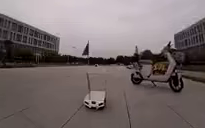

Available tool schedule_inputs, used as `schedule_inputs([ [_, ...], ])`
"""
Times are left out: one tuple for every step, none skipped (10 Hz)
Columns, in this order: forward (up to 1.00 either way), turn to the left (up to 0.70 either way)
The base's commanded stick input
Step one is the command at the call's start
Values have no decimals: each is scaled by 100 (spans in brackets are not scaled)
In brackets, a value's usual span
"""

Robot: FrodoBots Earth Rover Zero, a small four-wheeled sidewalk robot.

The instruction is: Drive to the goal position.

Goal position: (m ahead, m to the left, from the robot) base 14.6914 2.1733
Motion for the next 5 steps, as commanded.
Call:
schedule_inputs([
  [100, 0],
  [100, 0],
  [100, 0],
  [100, 0],
  [100, 24],
])
